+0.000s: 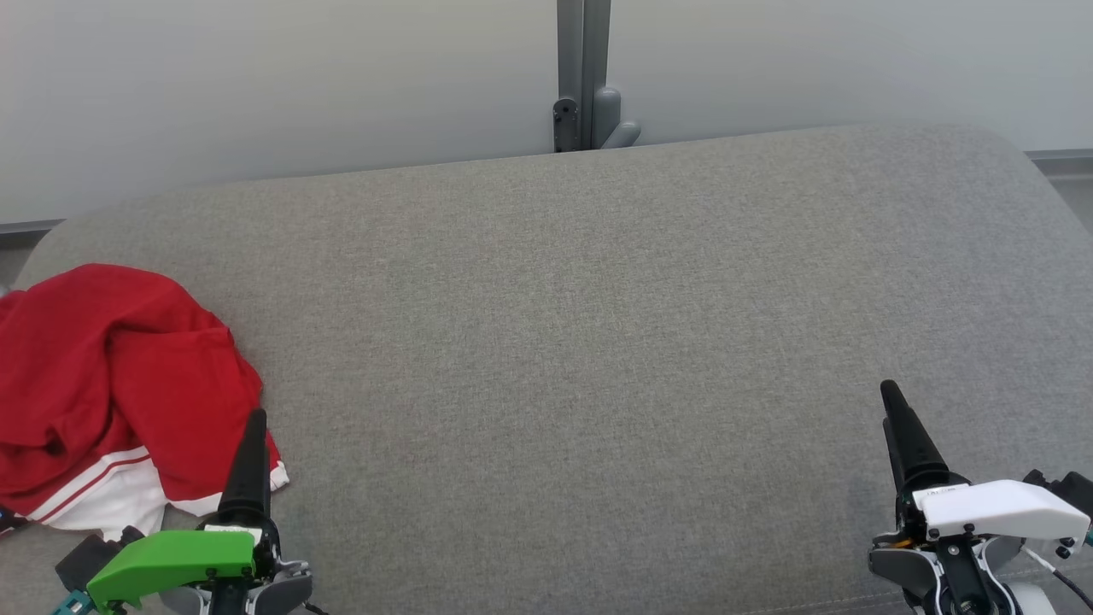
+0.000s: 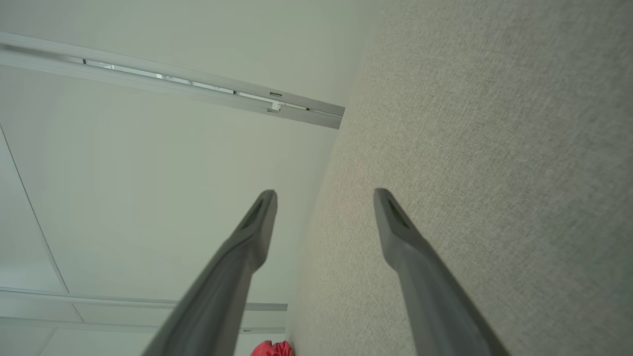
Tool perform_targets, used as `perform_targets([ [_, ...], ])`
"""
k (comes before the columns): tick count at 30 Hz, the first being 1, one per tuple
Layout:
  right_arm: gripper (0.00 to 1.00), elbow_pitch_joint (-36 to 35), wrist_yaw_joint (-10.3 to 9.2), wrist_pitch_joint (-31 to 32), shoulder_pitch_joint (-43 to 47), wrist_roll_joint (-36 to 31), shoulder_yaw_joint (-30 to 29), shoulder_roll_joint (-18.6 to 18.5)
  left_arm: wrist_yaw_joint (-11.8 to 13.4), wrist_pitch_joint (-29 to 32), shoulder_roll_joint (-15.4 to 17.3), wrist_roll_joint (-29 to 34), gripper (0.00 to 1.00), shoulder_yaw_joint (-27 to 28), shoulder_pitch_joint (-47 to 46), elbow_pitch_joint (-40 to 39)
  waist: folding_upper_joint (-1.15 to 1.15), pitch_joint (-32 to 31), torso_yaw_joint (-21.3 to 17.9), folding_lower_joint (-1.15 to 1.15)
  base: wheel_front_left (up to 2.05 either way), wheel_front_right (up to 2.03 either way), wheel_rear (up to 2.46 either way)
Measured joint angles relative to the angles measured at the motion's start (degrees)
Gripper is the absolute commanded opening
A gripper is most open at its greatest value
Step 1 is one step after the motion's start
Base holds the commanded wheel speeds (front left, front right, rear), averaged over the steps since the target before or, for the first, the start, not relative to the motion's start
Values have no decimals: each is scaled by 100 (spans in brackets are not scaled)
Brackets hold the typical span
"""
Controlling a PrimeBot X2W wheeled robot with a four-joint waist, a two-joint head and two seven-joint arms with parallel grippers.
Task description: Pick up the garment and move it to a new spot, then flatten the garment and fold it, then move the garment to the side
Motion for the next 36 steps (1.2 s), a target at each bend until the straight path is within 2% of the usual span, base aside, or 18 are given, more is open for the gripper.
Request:
perform_targets([
  [1,100,0,0,0,0,0,0,0,0,0,0,0,100,0,0,0,0,0,0,0,0,0,0],
  [6,100,-123,0,-113,18,-835,53,-1,67,-114,34,572,100,-31,1,4,0,-5,5,0,0,0,0],
  [7,100,-170,0,-157,21,-1190,85,-3,97,-163,34,840,100,-33,3,4,0,-5,7,0,0,0,0],
  [10,100,-236,0,-215,24,-1705,152,-35,123,-219,32,1168,100,-19,6,4,0,2,9,0,0,0,0],
  [18,100,-279,0,-382,23,-2877,315,-191,203,-390,122,2357,100,-27,37,-8,0,17,17,0,0,0,0],
  [36,100,-260,1,-710,-16,-4484,579,-278,197,-720,170,4194,100,60,177,170,0,46,67,0,0,0,0],
])
